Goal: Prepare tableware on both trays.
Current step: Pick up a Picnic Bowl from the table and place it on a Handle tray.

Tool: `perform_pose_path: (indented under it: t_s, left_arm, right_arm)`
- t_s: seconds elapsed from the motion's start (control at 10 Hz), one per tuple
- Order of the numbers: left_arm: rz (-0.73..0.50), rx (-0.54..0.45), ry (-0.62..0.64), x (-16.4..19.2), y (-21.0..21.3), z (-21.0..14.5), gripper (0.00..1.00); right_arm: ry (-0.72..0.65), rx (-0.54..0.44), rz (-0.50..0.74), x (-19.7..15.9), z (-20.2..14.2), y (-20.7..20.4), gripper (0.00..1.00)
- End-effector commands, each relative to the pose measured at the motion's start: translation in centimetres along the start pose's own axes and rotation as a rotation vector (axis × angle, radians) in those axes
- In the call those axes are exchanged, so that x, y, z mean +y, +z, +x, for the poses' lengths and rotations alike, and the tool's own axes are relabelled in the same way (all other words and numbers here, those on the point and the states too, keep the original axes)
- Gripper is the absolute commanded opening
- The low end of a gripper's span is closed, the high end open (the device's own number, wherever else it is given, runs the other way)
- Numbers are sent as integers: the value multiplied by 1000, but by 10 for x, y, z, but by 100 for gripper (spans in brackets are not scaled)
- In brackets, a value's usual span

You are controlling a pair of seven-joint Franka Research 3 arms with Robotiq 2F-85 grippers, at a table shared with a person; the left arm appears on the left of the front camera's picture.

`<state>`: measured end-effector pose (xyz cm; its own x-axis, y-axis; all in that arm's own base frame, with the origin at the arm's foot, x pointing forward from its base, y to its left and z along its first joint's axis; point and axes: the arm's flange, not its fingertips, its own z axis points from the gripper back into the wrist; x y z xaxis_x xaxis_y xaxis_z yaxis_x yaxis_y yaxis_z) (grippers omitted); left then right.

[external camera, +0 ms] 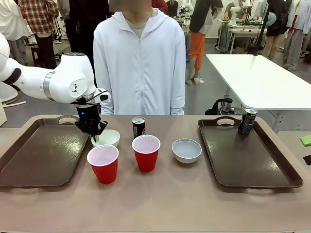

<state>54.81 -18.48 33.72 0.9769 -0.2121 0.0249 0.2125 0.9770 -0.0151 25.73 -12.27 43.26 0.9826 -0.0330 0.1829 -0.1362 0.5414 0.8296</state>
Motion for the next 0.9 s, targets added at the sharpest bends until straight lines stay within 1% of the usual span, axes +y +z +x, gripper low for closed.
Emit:
perform_pose_path:
  t_s: [0.0,0.1,0.3,0.4,0.6,0.8]
  left_arm:
    - [29,0,29,-6,10,-2,0]
    - [43,-6,31,-10,21,-13,0]
    - [26,6,36,-15,66,-48,0]
    - [23,-5,35,-13,93,-65,0]
    - [8,-22,31,-4,133,-95,0]
    - [-24,-13,38,11,149,-112,0]
  right_arm:
    - [9,-6,17,-1,2,-1,100]
    - [9,-6,17,-1,2,-1,100]
    - [9,-6,17,-1,2,-1,100]
    - [9,-6,17,-1,2,-1,100]
    - [9,-6,17,-1,2,-1,100]
    - [9,-6,17,-1,2,-1,100]
